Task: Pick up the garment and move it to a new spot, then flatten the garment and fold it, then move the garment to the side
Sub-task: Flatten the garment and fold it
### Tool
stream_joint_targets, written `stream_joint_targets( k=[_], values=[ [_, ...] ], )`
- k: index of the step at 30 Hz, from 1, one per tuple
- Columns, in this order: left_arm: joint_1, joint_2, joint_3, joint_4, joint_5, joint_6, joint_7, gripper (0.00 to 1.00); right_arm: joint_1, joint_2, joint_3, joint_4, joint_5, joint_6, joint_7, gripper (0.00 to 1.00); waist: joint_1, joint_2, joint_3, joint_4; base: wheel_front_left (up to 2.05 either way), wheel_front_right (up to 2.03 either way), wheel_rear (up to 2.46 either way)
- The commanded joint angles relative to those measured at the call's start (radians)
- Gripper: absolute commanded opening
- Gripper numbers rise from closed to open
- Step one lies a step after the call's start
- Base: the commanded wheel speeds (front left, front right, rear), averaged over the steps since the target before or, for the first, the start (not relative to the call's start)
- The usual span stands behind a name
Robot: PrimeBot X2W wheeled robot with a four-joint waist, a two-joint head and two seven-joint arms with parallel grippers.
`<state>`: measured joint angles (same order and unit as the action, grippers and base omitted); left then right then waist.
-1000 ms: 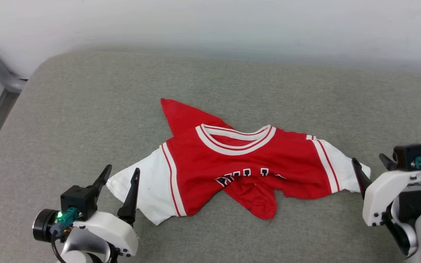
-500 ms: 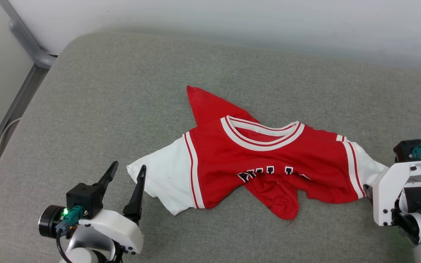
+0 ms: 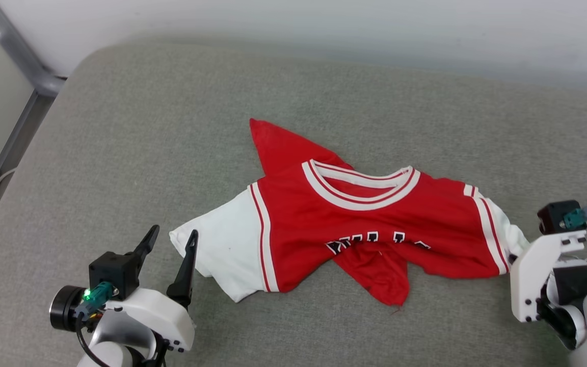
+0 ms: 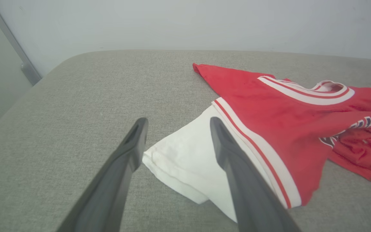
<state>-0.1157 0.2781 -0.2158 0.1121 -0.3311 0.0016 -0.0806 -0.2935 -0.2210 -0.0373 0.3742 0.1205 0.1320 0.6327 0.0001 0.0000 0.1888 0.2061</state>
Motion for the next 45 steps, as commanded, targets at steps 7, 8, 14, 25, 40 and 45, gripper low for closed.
stream_joint_targets(
  k=[7, 8, 14, 25, 40, 45],
  values=[
    [0.037, 0.012, 0.005, 0.015, -0.021, 0.010, 0.020, 1.00, 0.098, -0.078, -0.016, -0.055, -0.017, -0.002, -0.001, 0.00, -0.0001, 0.0000, -0.069, -0.058, 0.00, 0.00, 0.00],
    [0.042, 0.013, 0.005, 0.014, -0.024, 0.011, 0.023, 1.00, 0.110, -0.089, -0.022, -0.068, -0.016, -0.002, 0.002, 0.00, -0.0001, 0.0000, -0.074, -0.063, 0.00, 0.00, 0.00],
    [0.058, 0.015, 0.006, 0.006, -0.035, 0.017, 0.037, 1.00, 0.179, -0.121, -0.041, -0.102, -0.012, -0.002, 0.015, 0.00, -0.0001, 0.0000, -0.088, -0.086, 0.00, 0.00, 0.00],
    [0.068, 0.011, 0.003, 0.001, -0.052, 0.011, 0.011, 1.00, 0.177, -0.022, -0.127, -0.134, -0.010, -0.002, -0.238, 1.00, -0.0001, 0.0000, -0.112, -0.139, 0.00, 0.00, 0.00],
    [0.025, 0.015, -0.021, 0.011, -0.056, -0.011, -0.017, 1.00, 0.253, 0.115, -0.153, -0.372, 0.060, -0.002, -0.539, 1.00, -0.0001, 0.0000, -0.091, -0.217, 0.00, 0.00, 0.00],
    [-0.059, 0.046, -0.041, 0.074, -0.073, -0.035, 0.125, 1.00, 0.238, 0.119, -0.136, -0.403, 0.051, -0.002, -0.549, 1.00, -0.0001, 0.0000, -0.053, -0.243, 0.00, 0.00, 0.00]
  ],
)
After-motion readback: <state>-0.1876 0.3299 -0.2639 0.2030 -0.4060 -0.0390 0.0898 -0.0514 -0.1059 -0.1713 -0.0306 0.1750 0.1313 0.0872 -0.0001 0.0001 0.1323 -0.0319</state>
